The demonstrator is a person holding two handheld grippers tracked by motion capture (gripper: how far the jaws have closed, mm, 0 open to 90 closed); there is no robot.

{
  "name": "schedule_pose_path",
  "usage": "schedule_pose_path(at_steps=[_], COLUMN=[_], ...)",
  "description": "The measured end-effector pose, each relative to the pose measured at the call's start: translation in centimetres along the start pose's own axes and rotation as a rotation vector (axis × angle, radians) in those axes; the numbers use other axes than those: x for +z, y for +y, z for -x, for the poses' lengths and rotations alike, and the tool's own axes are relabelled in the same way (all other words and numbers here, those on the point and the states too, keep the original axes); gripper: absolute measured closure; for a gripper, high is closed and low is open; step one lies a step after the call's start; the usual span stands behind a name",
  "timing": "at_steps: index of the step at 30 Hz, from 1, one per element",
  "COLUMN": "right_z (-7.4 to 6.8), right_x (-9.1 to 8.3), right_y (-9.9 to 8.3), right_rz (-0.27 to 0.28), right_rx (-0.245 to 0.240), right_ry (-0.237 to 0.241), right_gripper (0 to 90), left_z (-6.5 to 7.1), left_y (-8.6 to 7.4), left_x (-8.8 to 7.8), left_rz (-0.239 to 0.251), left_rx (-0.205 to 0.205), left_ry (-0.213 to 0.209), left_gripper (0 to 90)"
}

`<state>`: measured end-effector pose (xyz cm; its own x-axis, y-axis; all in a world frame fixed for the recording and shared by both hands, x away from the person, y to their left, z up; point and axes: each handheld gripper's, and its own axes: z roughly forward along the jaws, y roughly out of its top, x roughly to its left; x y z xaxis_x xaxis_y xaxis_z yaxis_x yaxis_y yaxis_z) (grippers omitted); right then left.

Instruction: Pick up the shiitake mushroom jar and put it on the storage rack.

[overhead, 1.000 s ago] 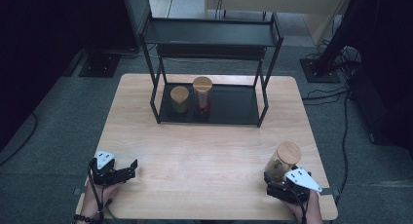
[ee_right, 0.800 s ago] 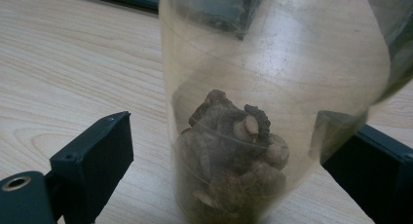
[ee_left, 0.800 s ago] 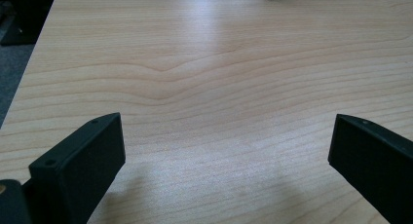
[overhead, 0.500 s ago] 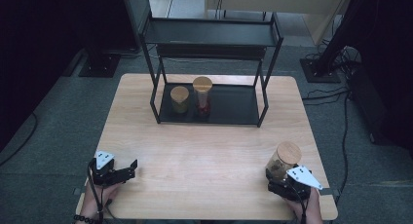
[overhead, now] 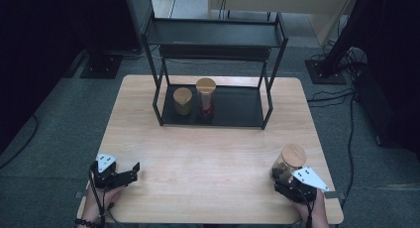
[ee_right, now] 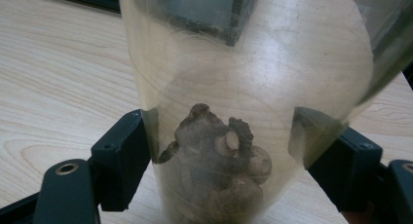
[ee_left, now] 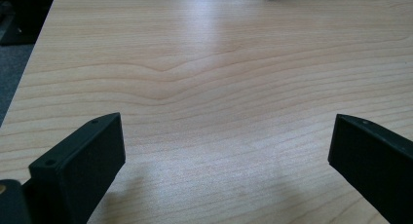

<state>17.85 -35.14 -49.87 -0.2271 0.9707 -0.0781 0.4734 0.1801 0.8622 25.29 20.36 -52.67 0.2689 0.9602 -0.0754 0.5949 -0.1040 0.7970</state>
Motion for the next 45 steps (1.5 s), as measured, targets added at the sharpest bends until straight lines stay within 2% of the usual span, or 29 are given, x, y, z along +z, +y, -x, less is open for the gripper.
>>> schedule_pose_path(at_steps=[9, 18, 24, 30, 45], right_z=[0.0, -0.2, -0.5, -0.6, -1.1], right_x=[0.2, 1.0, 1.9, 2.7, 3.3], right_y=[0.2, 1.0, 1.9, 2.5, 4.7], right_rz=[-0.006, -0.009, -0.017, -0.021, 0.003], right_rx=[0.023, 0.040, 0.017, 0.018, 0.002], right_ry=[0.006, 0.004, 0.005, 0.009, 0.024], right_gripper=[23.5, 24.3, 24.5, 24.5, 24.5], left_z=[0.0, -0.1, 0.0, 0.1, 0.1], left_y=[0.0, -0.1, -0.3, -0.3, -0.3], left_x=[0.1, -0.2, -0.5, -0.5, -0.5], left_rz=[-0.007, 0.012, 0.023, 0.022, 0.026], left_rx=[0.009, -0.003, 0.001, 0.005, 0.004], left_ry=[-0.003, -0.009, -0.005, 0.004, 0.006], left_gripper=[0.2, 0.2, 0.2, 0.2, 0.2])
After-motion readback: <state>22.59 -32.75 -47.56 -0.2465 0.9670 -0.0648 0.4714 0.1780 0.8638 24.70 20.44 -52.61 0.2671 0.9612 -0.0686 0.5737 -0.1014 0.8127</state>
